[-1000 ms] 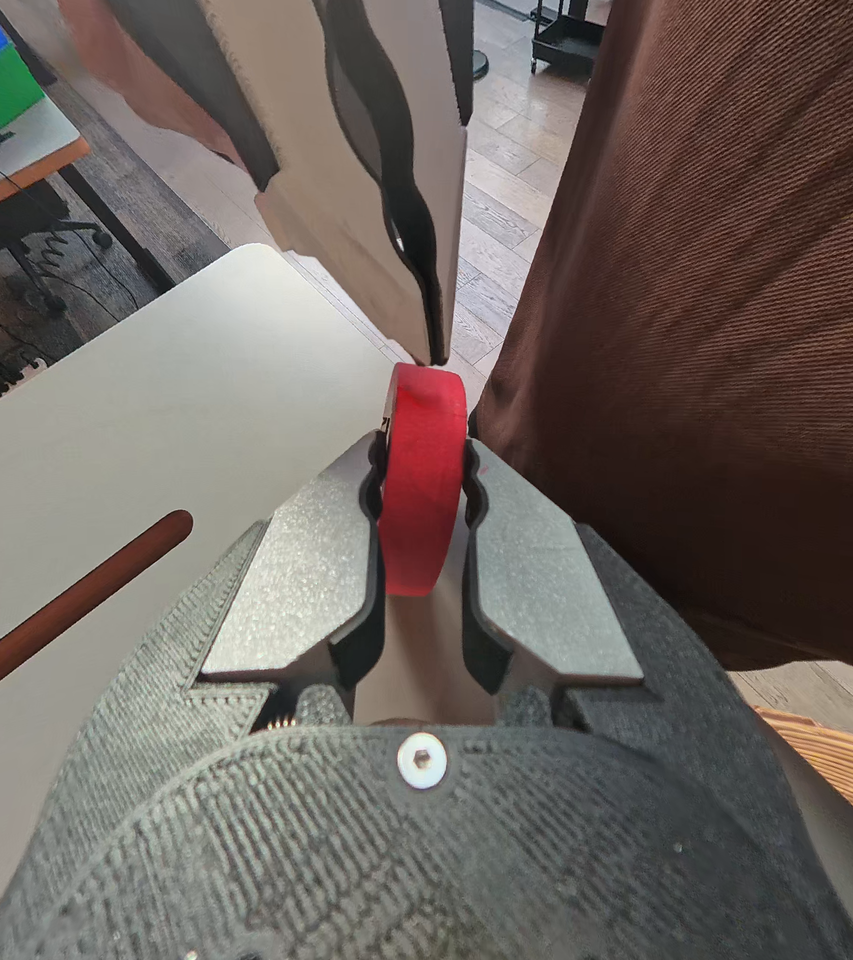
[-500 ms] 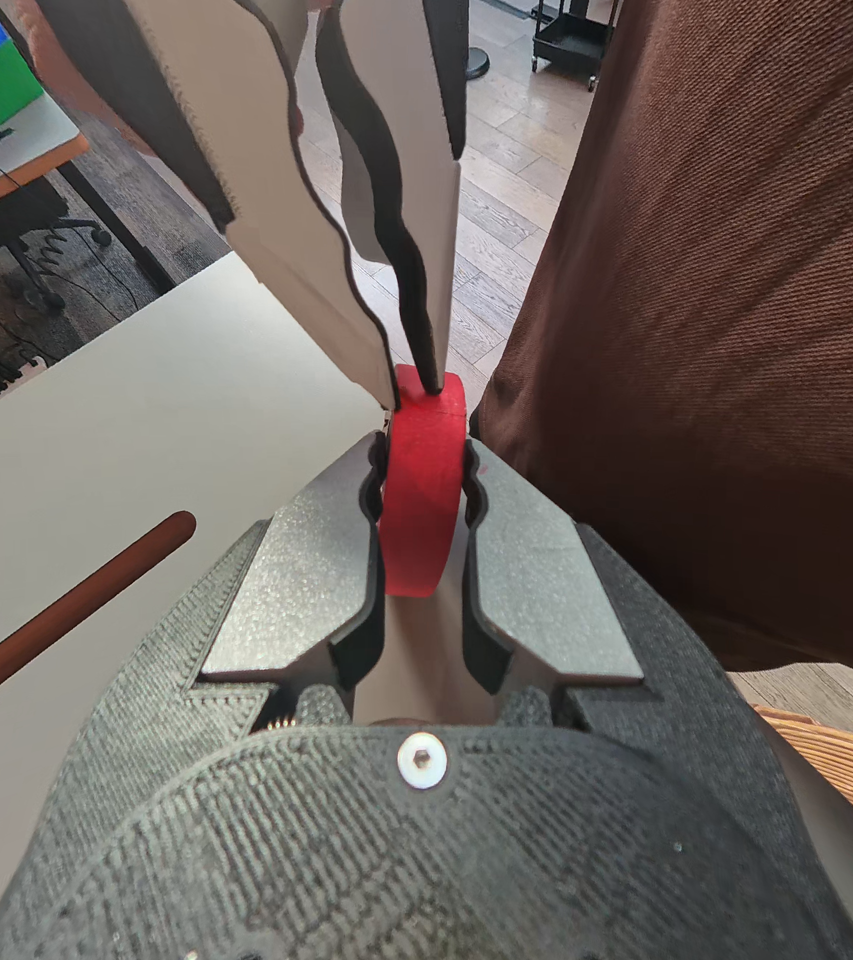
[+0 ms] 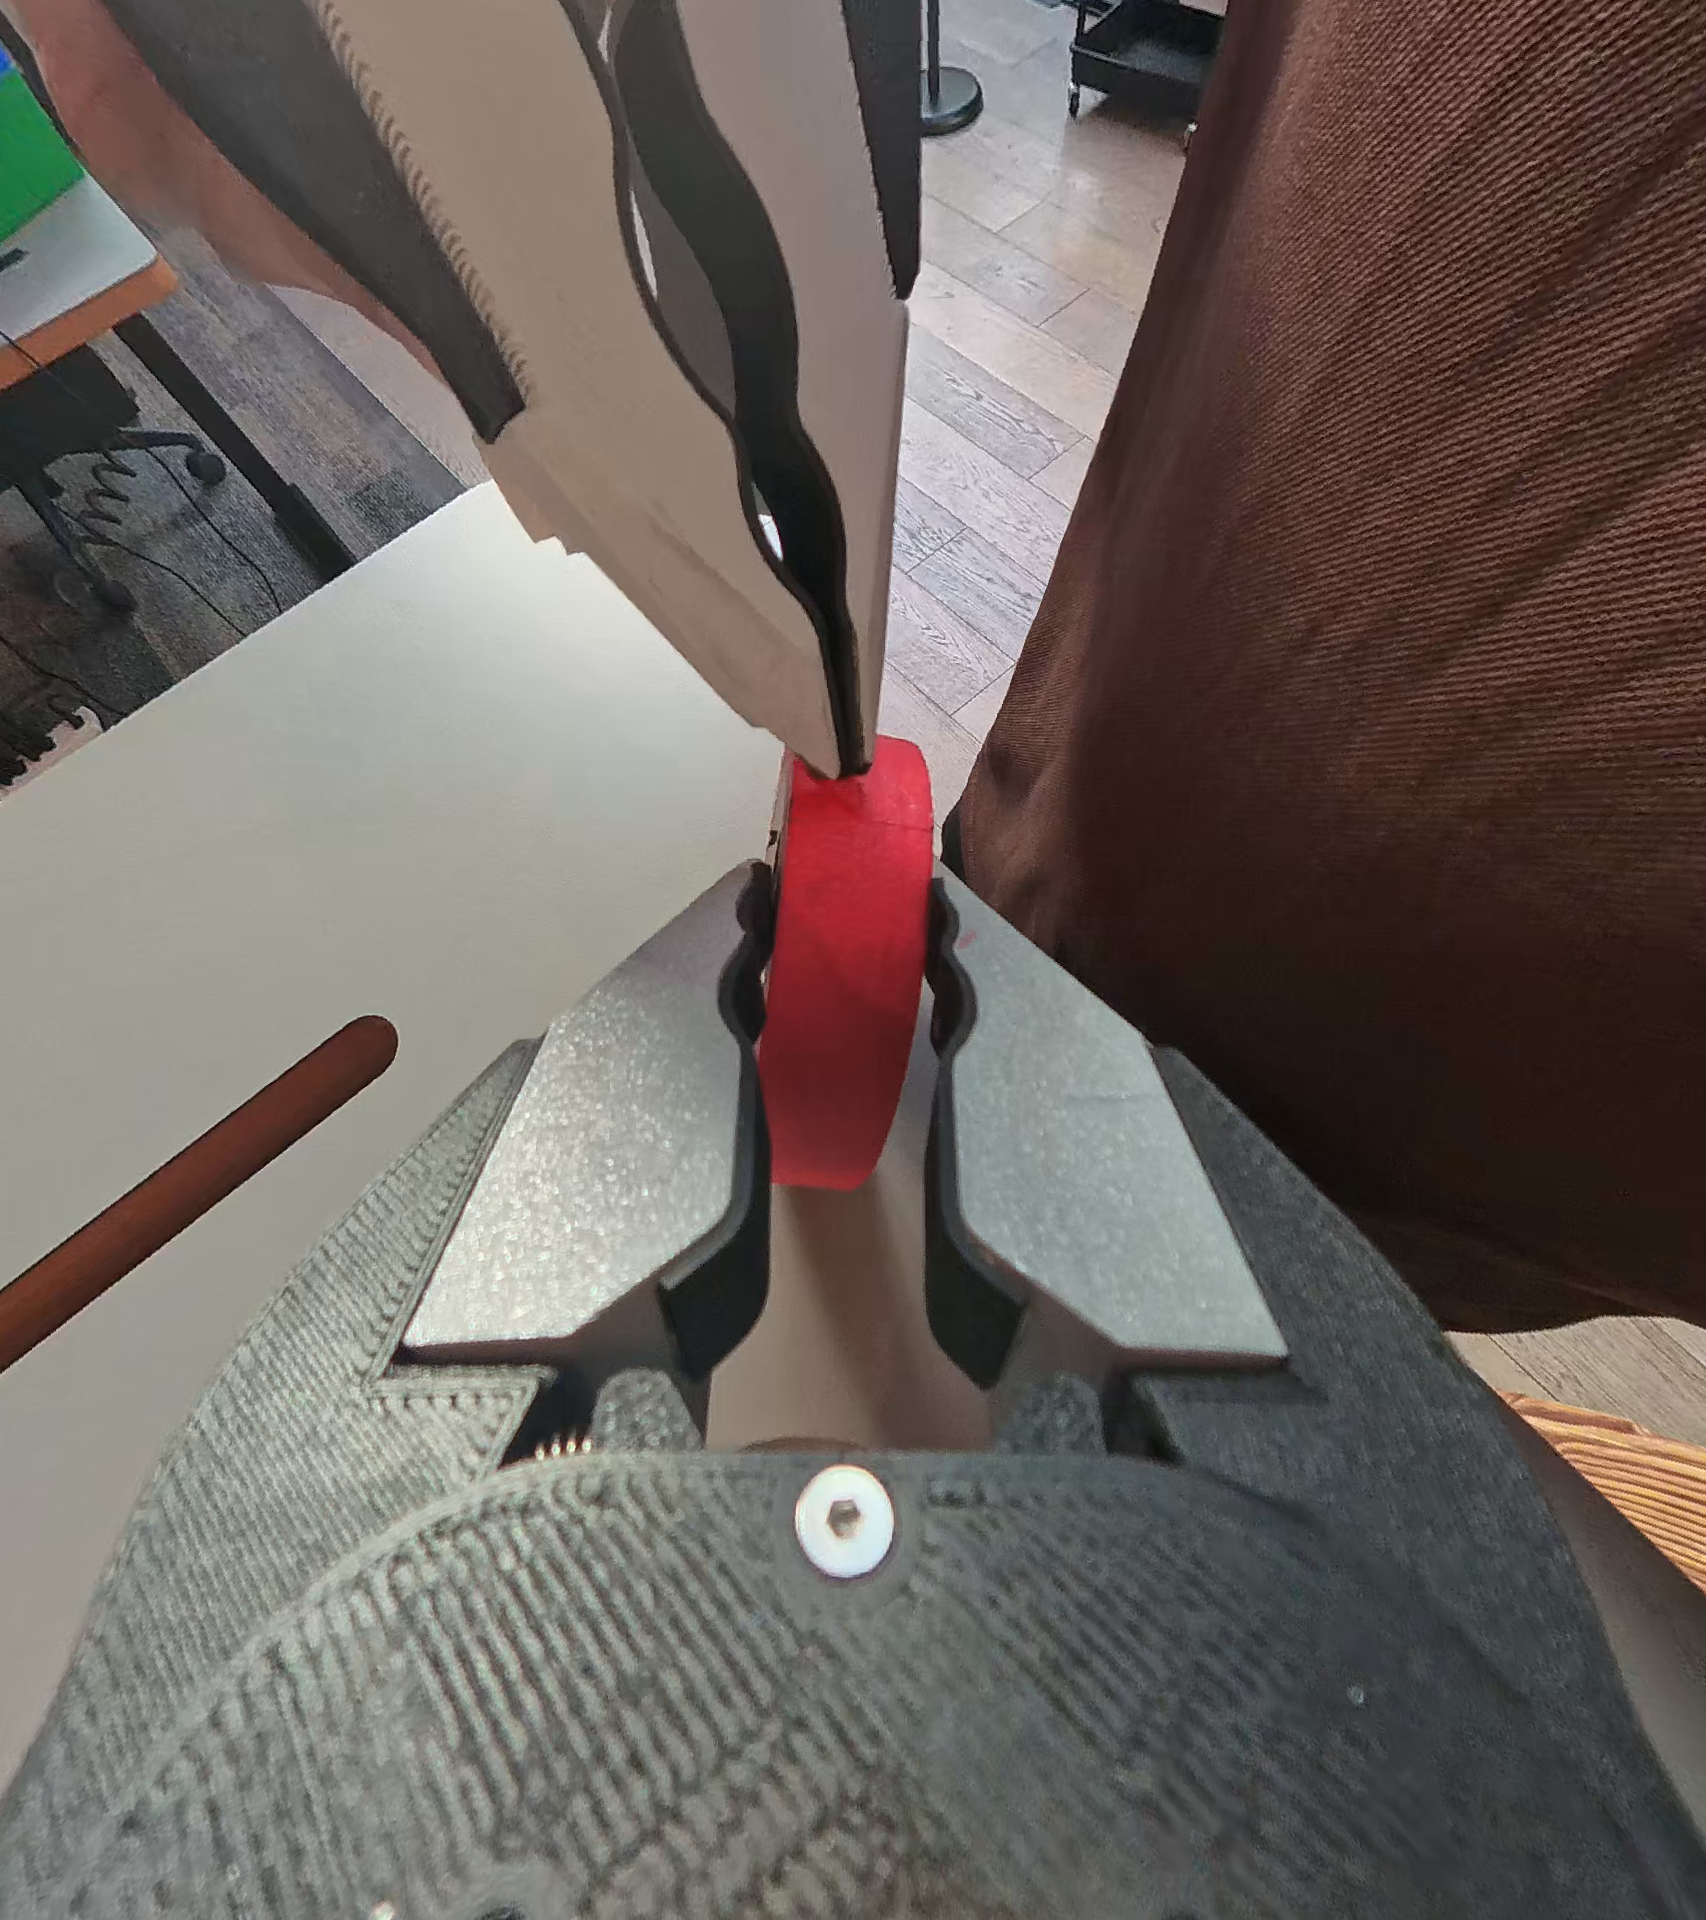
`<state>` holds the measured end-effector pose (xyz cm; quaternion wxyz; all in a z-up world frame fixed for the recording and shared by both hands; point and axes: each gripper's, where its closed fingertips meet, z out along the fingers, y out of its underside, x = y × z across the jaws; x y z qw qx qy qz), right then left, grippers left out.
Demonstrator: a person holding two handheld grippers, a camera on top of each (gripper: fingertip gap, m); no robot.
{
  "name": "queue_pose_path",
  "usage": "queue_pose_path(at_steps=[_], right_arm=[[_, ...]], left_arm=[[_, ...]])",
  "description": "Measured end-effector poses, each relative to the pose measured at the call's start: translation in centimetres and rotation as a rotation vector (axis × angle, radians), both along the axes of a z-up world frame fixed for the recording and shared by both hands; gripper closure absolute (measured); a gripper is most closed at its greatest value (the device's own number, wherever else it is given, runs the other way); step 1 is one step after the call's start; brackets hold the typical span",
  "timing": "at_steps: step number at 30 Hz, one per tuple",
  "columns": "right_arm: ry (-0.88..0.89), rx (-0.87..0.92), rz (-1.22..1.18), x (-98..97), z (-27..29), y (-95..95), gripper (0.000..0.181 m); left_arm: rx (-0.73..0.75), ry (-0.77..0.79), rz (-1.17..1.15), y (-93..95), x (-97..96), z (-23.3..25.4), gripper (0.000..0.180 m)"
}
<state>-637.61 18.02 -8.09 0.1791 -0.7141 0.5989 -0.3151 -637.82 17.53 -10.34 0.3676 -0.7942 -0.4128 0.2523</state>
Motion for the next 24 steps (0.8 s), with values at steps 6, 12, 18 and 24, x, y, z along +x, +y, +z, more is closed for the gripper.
queue_pose_path(at_steps=[6,12,18,24], right_arm=[[-0.021,0.011,0.003,-0.3,0.1,0.3,0.181],[-0.046,0.013,-0.009,-0.5,0.3,0.4,0.181],[-0.060,0.014,-0.020,-1.4,0.2,0.6,0.181],[-0.079,-0.026,-0.071,-2.2,0.4,-0.3,0.181]], left_arm=[[0.007,0.004,0.011,-0.2,0.0,0.0,0.151],[0.020,0.012,0.025,-0.4,-0.1,-0.1,0.151],[0.049,0.025,0.046,-0.8,0.1,-0.1,0.151],[0.069,0.038,0.093,-1.5,-0.1,0.0,0.151]])
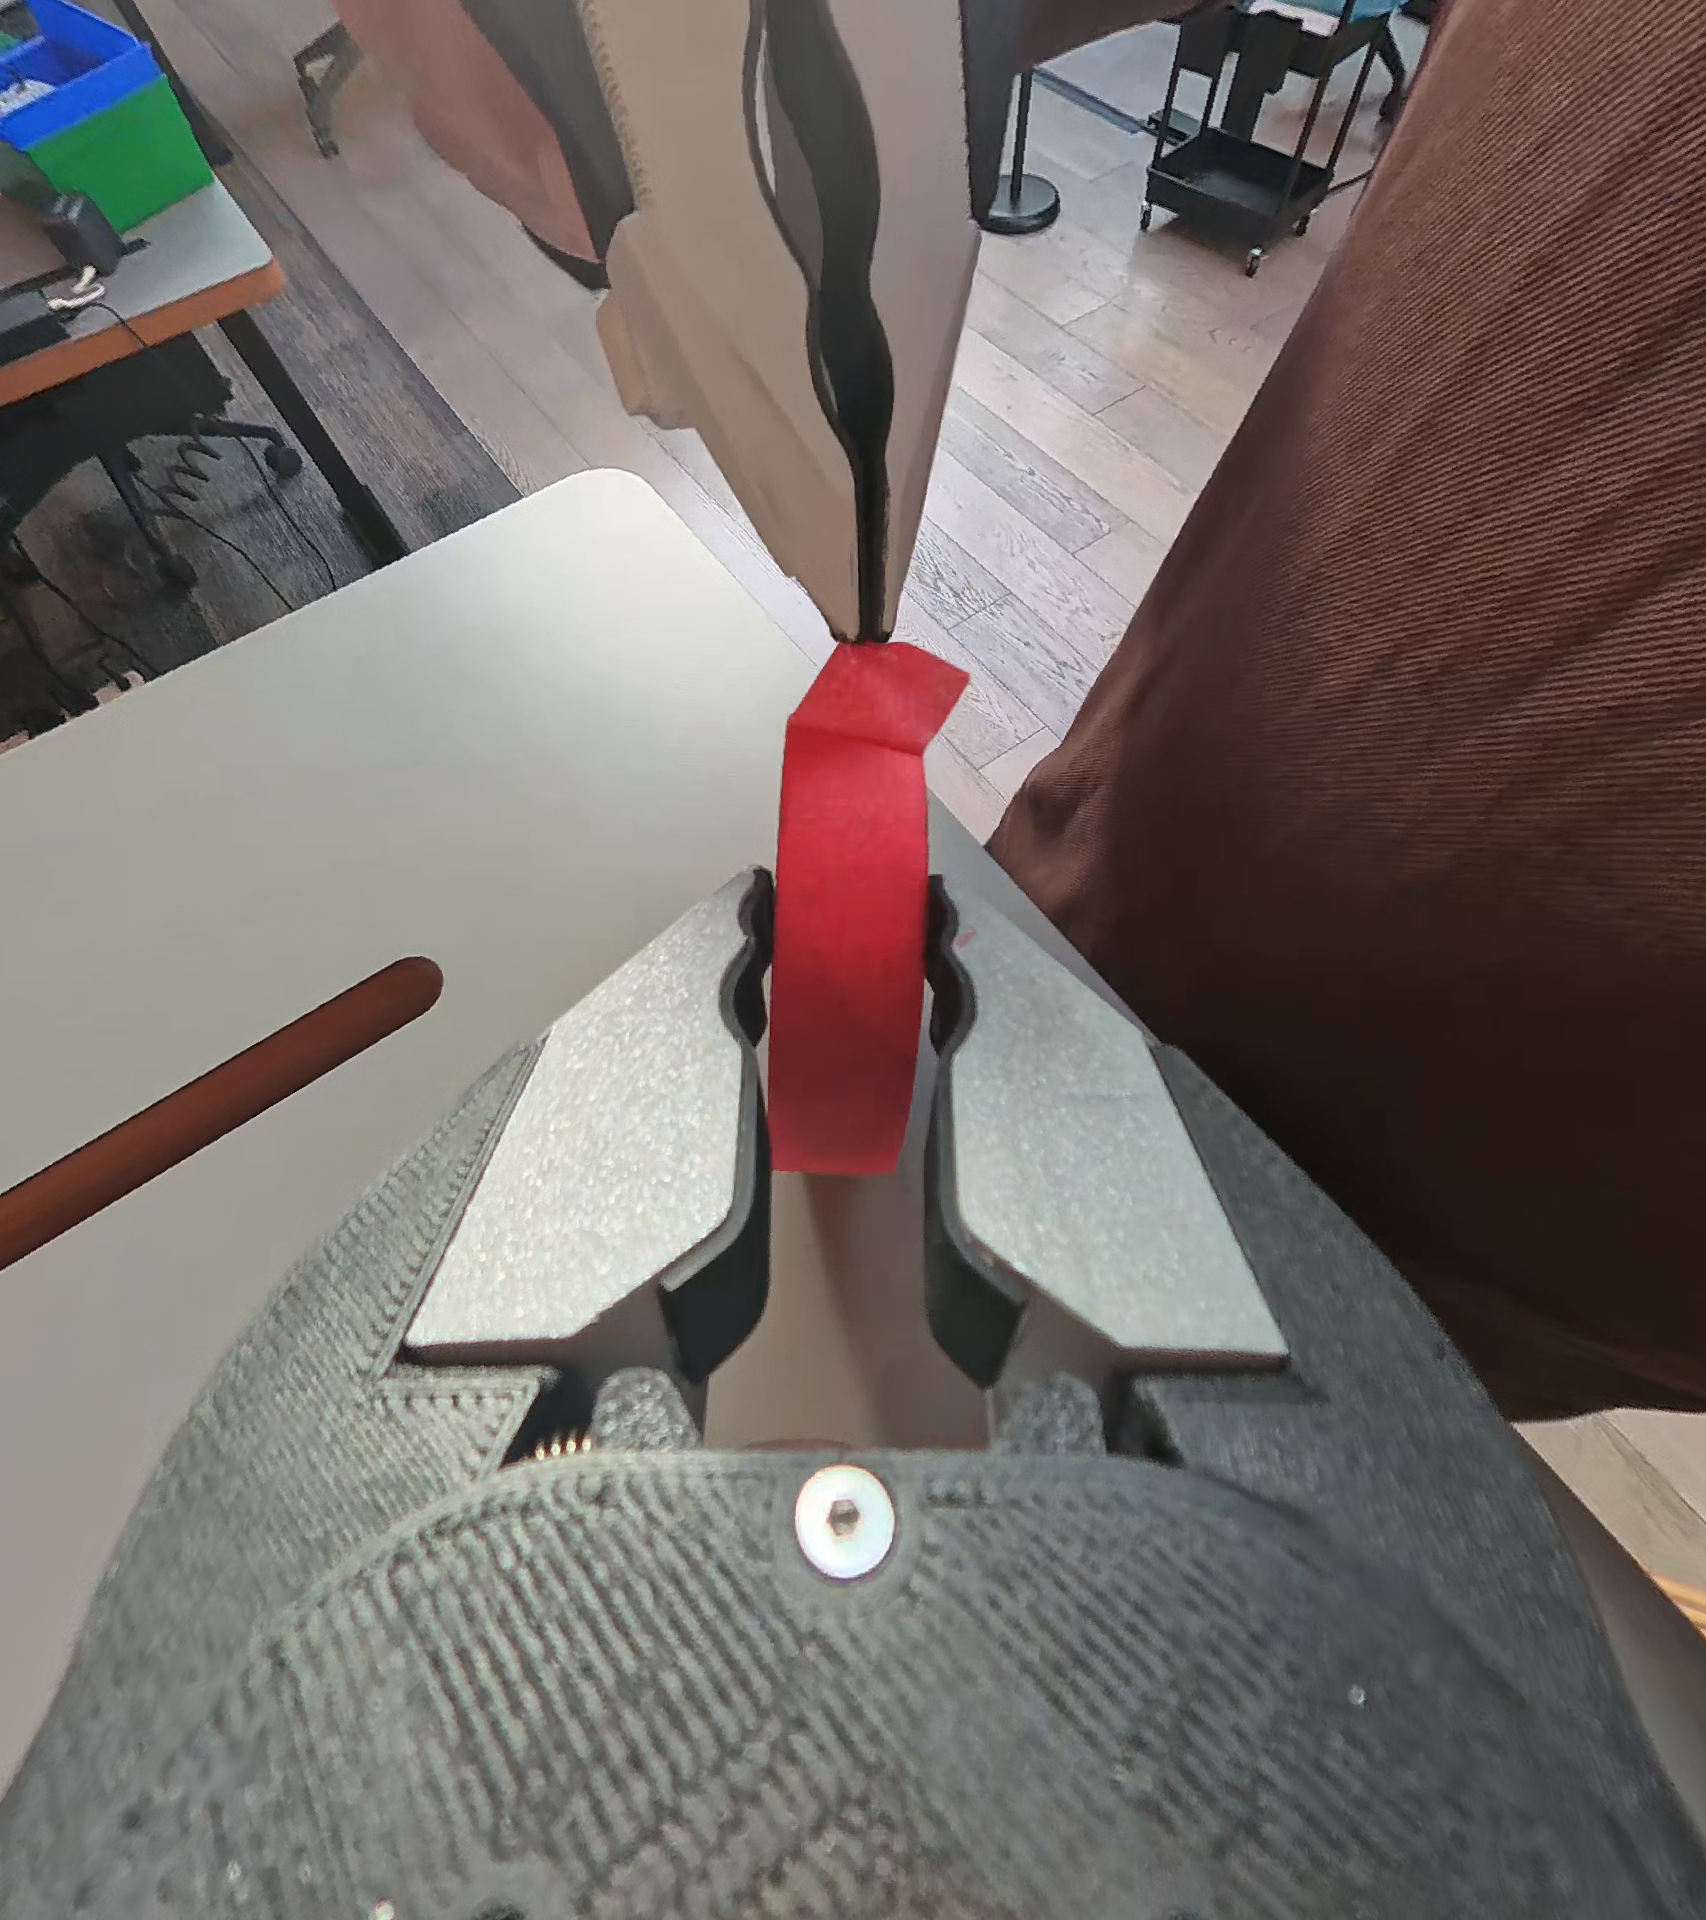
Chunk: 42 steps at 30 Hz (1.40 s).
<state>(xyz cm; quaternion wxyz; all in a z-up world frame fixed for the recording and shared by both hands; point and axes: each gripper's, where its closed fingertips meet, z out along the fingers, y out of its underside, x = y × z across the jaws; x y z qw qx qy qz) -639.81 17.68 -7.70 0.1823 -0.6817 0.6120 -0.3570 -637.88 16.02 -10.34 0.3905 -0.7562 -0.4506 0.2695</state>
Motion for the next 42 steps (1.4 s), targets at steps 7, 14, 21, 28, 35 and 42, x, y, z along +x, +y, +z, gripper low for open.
queue_pose_path(at_steps=[7,14,21,28,35,42], right_arm=[[-0.083,0.088,-0.100,-0.7,0.7,-0.6,0.178],[-0.119,0.030,-0.095,-0.1,1.2,-1.5,0.163],[-0.006,-0.034,0.035,1.4,-0.6,-0.9,0.162],[-0.041,-0.021,0.036,2.0,0.1,-1.5,0.181],[-0.184,0.022,-0.011,2.2,2.7,-2.2,0.181],[-0.232,0.117,-0.121,2.3,2.8,-4.1,0.181]], left_arm=[[0.059,0.019,0.032,-1.0,-0.4,-0.2,0.152],[0.062,0.016,0.003,-1.0,-0.4,-0.1,0.152],[0.056,0.010,-0.039,-0.9,0.0,-0.3,0.152],[0.010,-0.021,-0.067,-1.2,0.6,-0.9,0.152],[-0.034,-0.150,-0.021,-2.3,1.5,-4.7,0.152],[0.029,-0.172,0.080,-3.3,2.0,-5.0,0.150]])
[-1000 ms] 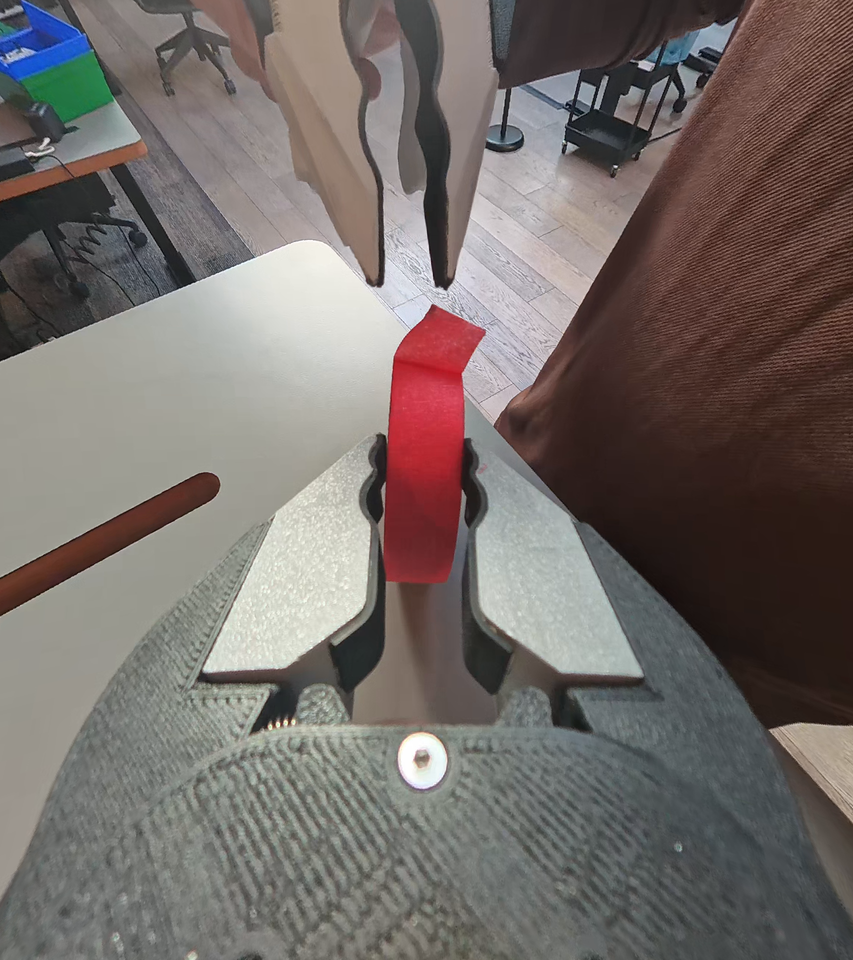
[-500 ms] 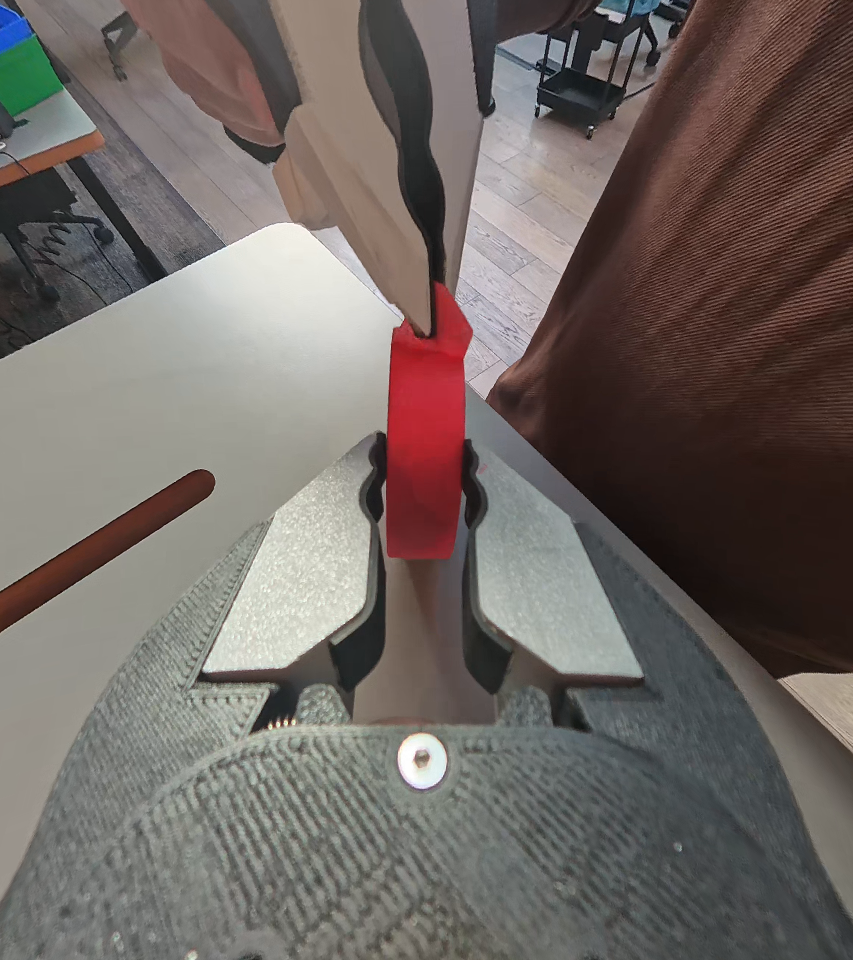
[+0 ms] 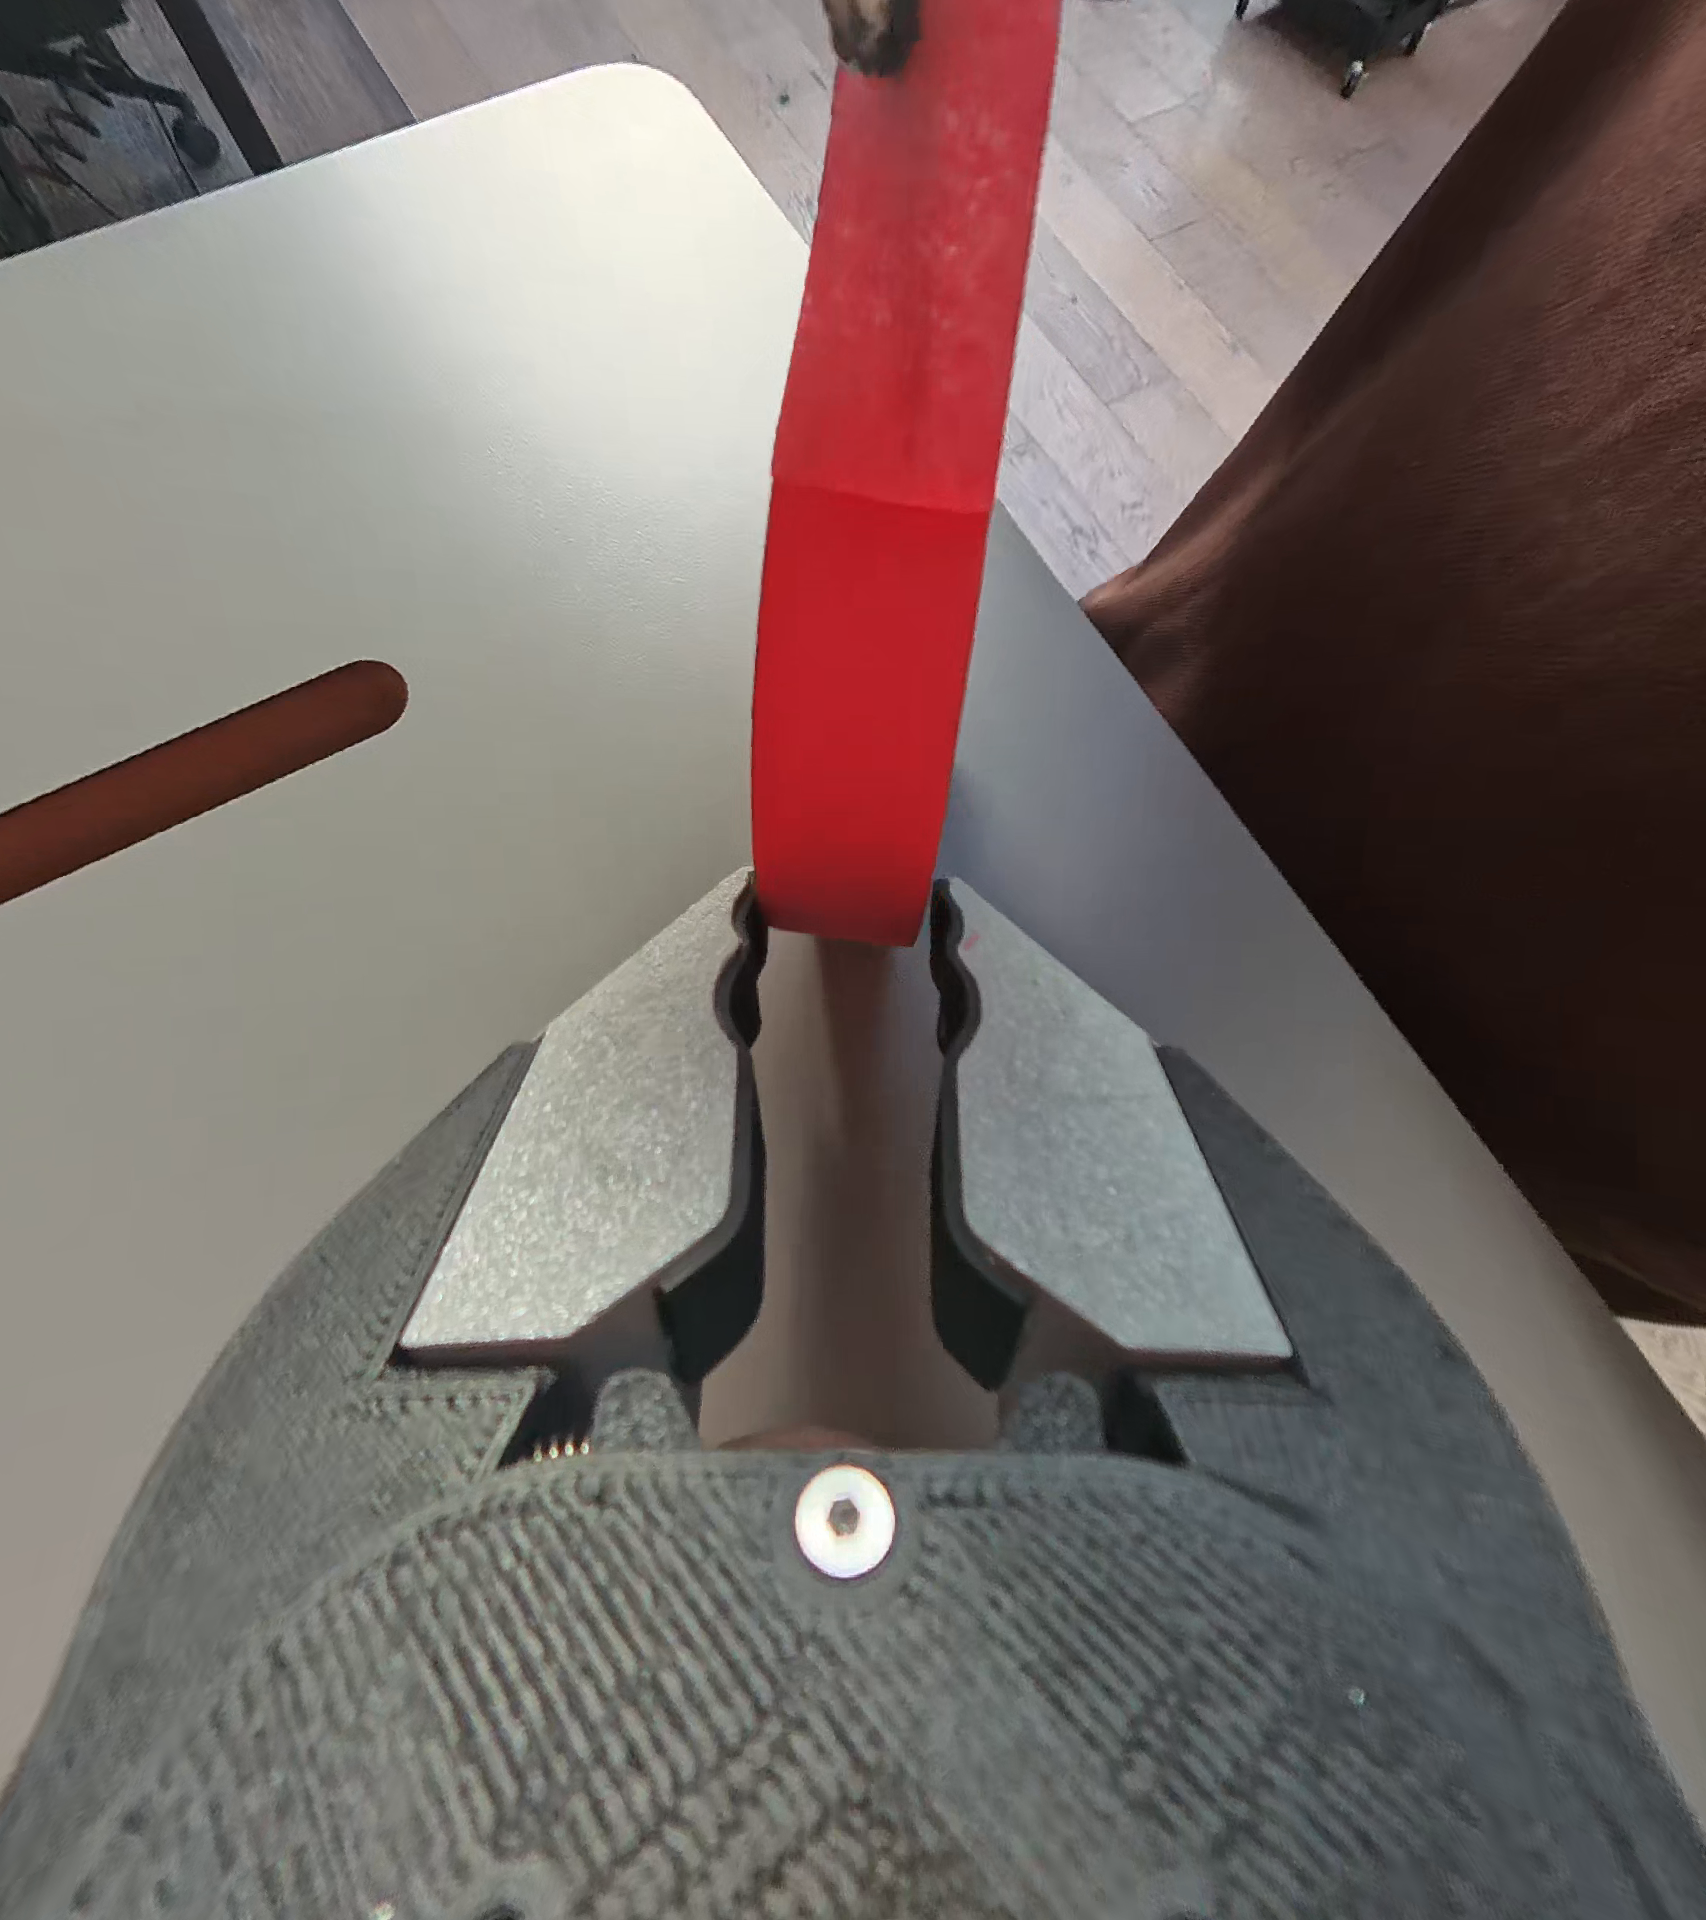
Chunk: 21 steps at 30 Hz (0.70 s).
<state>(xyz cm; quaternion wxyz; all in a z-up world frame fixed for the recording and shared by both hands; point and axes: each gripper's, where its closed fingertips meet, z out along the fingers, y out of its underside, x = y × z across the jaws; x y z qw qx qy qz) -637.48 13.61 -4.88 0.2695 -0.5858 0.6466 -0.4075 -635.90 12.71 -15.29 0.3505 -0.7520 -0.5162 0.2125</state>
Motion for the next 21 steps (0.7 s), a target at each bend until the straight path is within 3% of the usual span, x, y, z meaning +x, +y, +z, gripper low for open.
queue_pose_path(at_steps=[8,15,21], right_arm=[[0.045,0.016,-0.076,0.4,0.2,-1.3,0.181],[0.056,0.056,-0.117,1.0,0.2,-2.3,0.181],[0.032,0.069,-0.116,1.2,0.1,-2.8,0.181]], left_arm=[[0.158,0.130,0.251,-1.8,1.3,4.6,0.137],[0.250,0.244,0.359,-1.0,-0.9,11.0,0.152],[0.198,0.140,0.327,-0.9,-1.7,8.7,0.166]])
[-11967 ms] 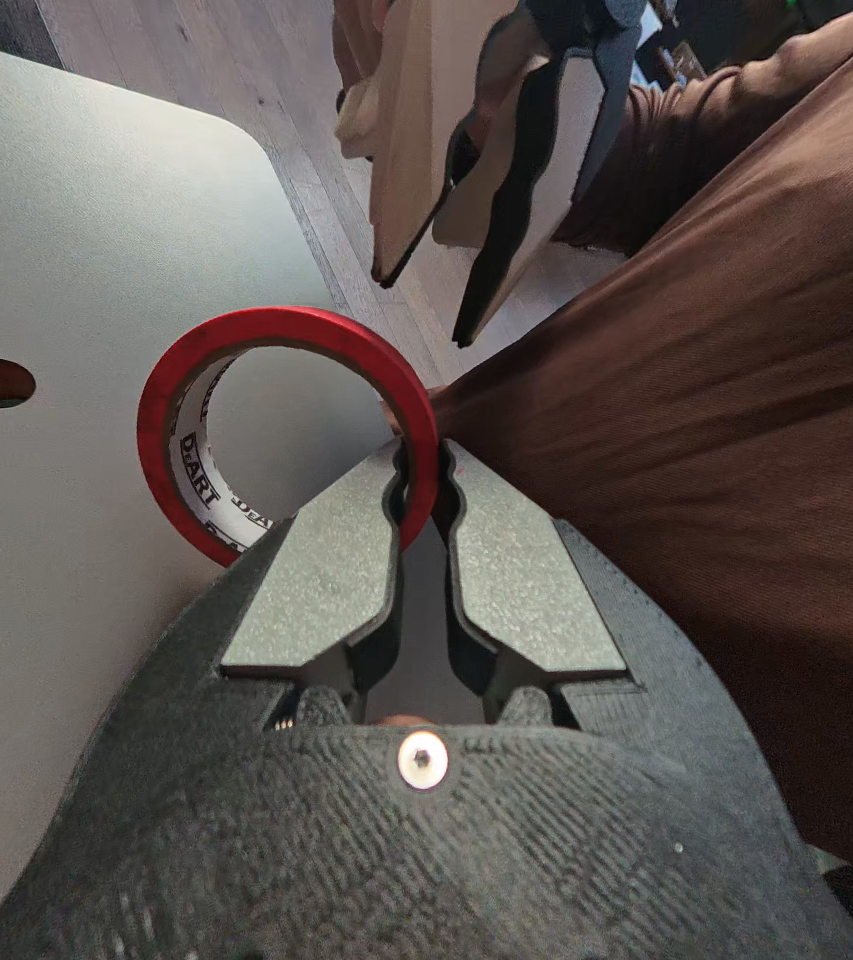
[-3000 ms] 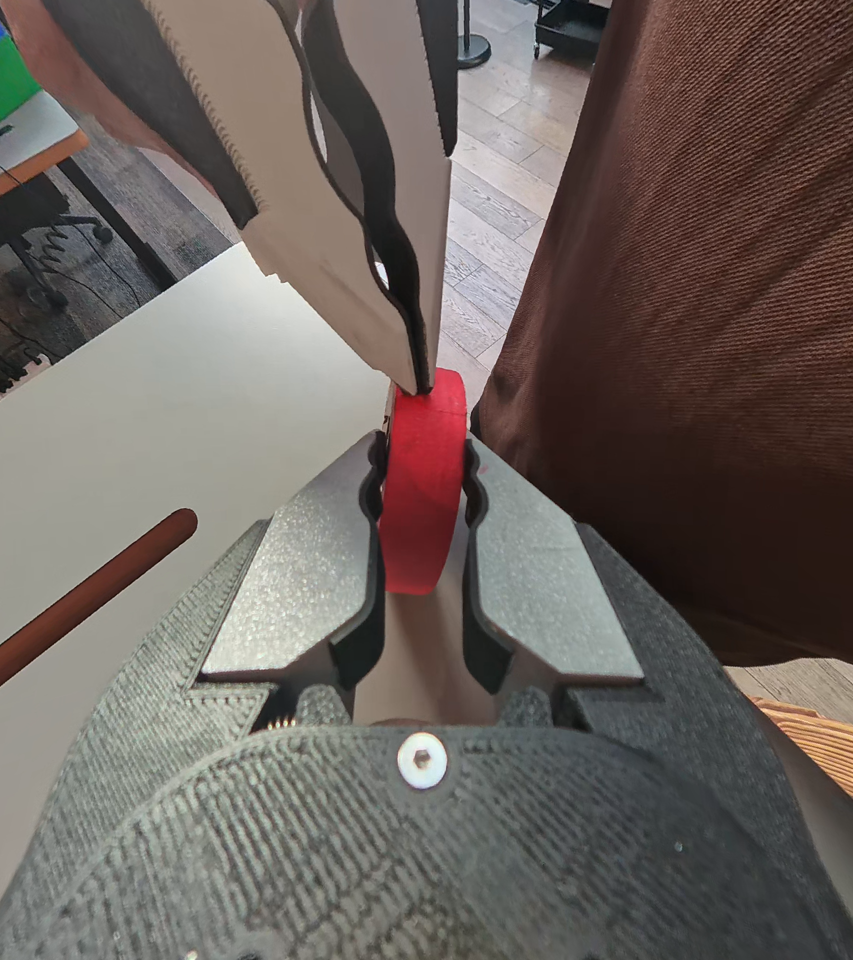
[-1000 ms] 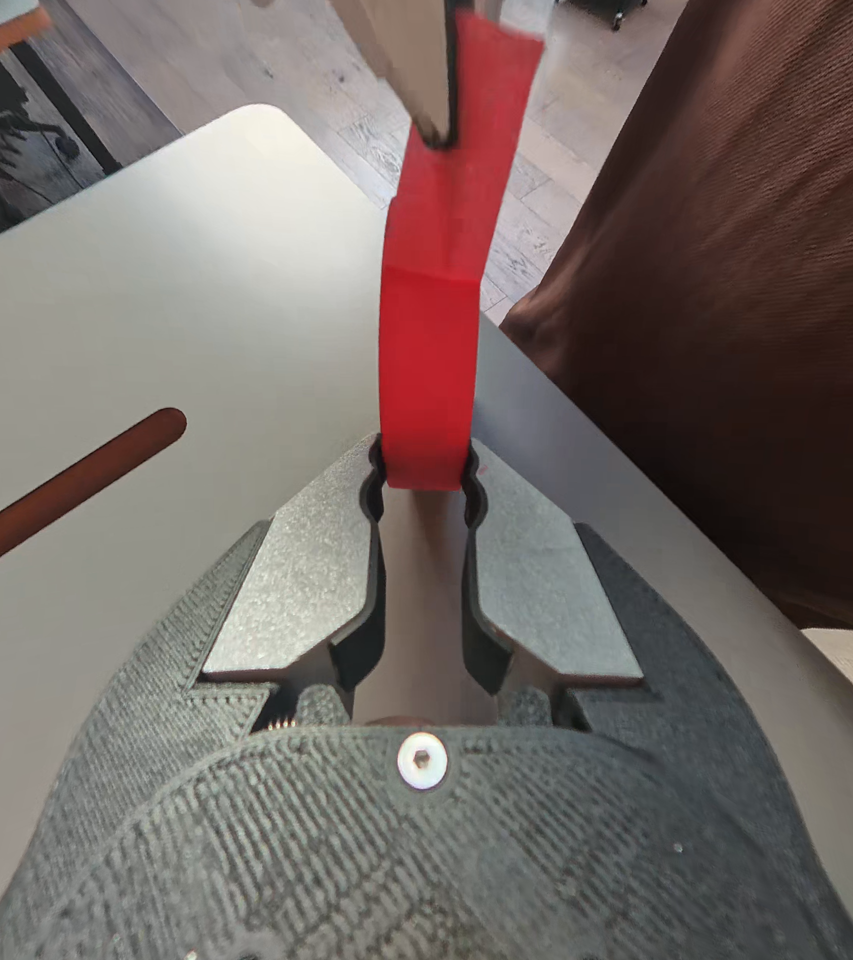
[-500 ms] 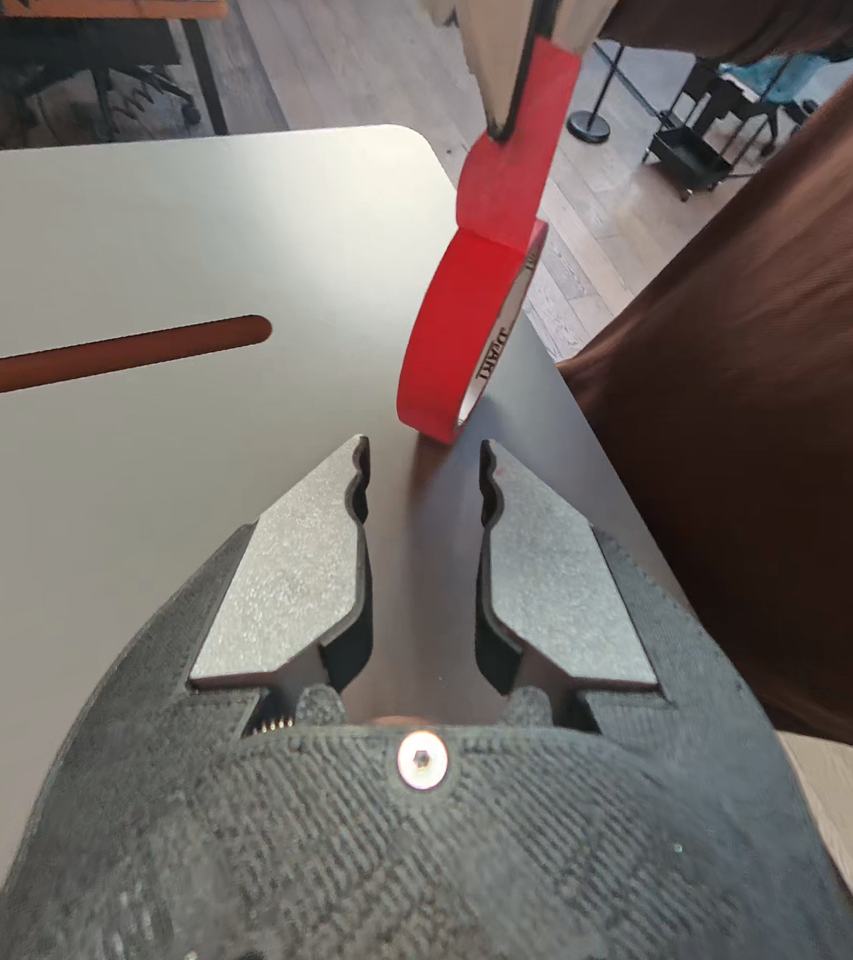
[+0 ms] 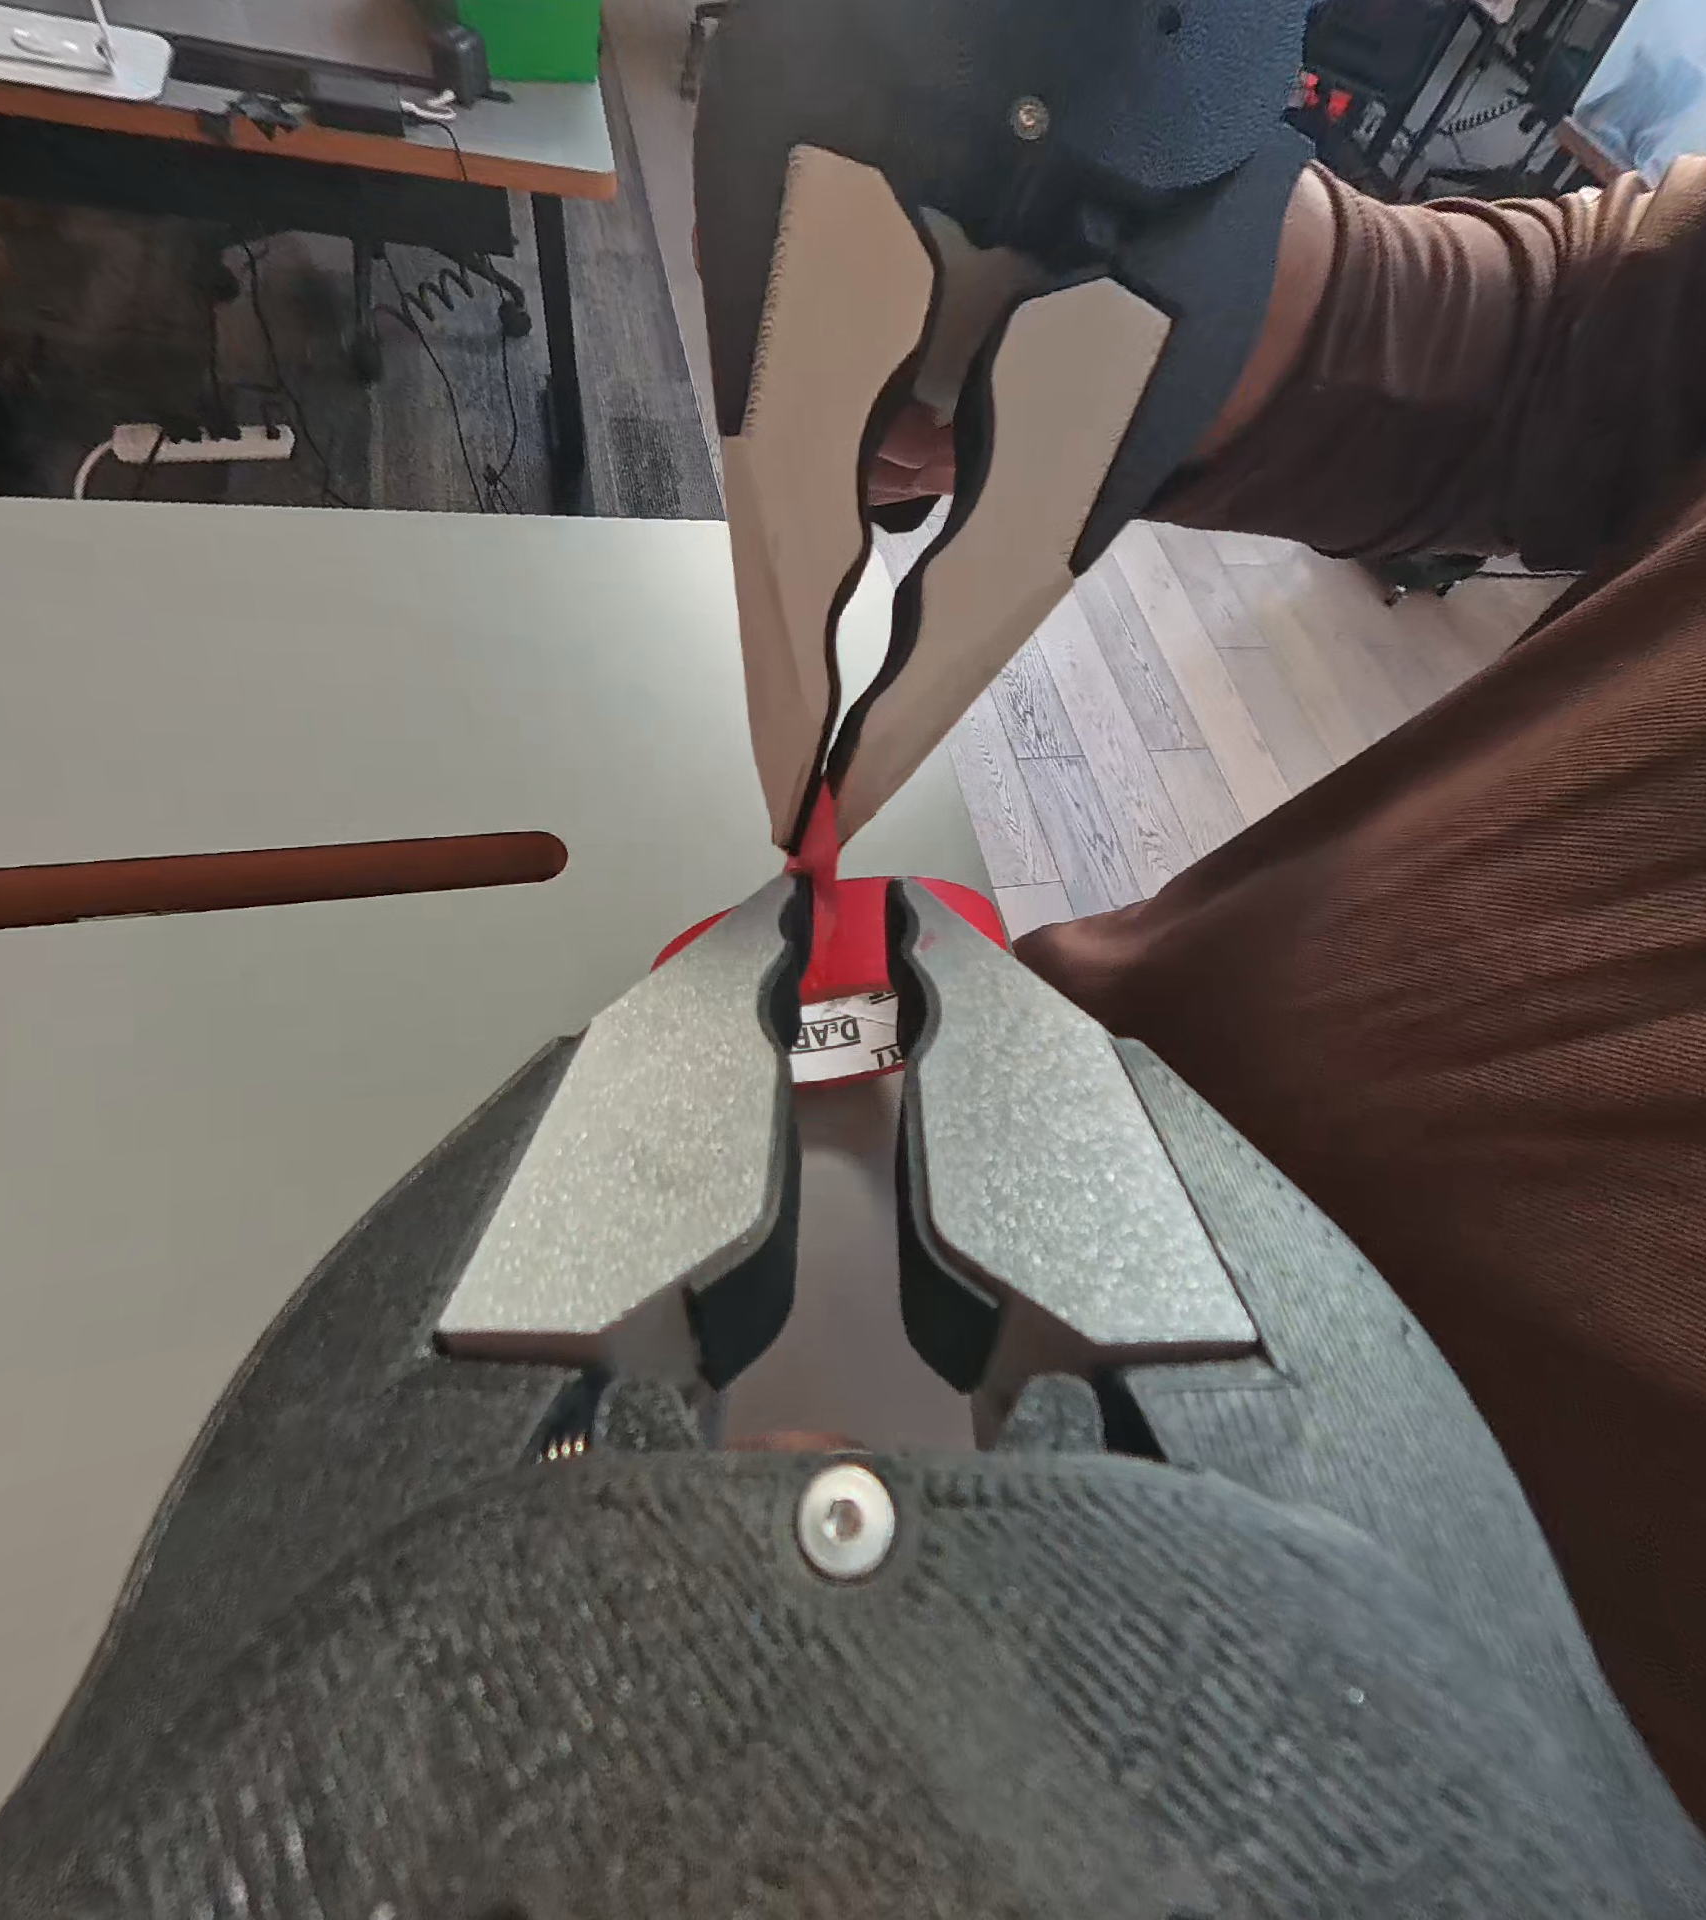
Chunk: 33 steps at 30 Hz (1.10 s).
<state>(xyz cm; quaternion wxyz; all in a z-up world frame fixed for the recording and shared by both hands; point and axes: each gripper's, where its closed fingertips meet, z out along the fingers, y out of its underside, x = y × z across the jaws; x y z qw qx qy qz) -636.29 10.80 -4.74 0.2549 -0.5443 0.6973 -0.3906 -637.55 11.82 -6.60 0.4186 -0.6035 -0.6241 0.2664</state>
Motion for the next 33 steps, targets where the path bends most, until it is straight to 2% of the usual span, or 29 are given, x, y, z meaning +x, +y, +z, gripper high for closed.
queue_pose_path(at_steps=[2,6,7,8,11,13,15,21,25,29,33], right_arm=[[-0.028,0.025,0.007,0.2,0.0,-0.1,0.181],[-0.109,0.060,-0.018,-0.2,0.3,-0.3,0.181],[-0.138,0.062,-0.044,-0.5,0.5,-0.5,0.174],[-0.170,0.066,-0.078,-1.0,0.7,-0.8,0.159],[-0.291,0.151,-0.112,-2.4,0.1,-0.6,0.147],[-0.340,0.184,-0.078,-3.0,-1.0,0.1,0.151],[-0.330,0.132,-0.066,-3.7,-2.4,0.0,0.160],[-0.175,-0.059,0.013,-1.9,-4.8,0.0,0.145],[-0.084,-0.224,-0.001,-1.0,-5.3,-0.7,0.152],[-0.065,-0.128,0.000,-1.3,-6.1,-0.9,0.169],[-0.095,0.001,-0.018,-2.2,-6.2,-1.4,0.172]], left_arm=[[-0.047,-0.006,0.013,-0.3,0.0,-0.1,0.180],[-0.037,-0.002,0.016,-0.4,-0.2,0.0,0.180],[-0.033,-0.006,0.015,-0.4,-0.3,-0.1,0.180],[-0.029,-0.005,0.014,-0.3,-0.3,-0.2,0.180],[-0.018,0.012,0.010,0.0,-0.5,0.0,0.180],[-0.019,0.025,0.001,-0.1,-0.7,0.1,0.180],[-0.020,0.022,-0.022,0.1,-0.8,0.1,0.180],[-0.034,0.007,-0.045,0.1,-1.1,0.2,0.180],[-0.051,0.000,-0.045,0.1,-1.2,0.2,0.180],[-0.084,0.019,-0.010,-0.5,-0.8,0.5,0.180],[-0.056,0.094,0.035,-0.5,-0.2,2.1,0.180]])
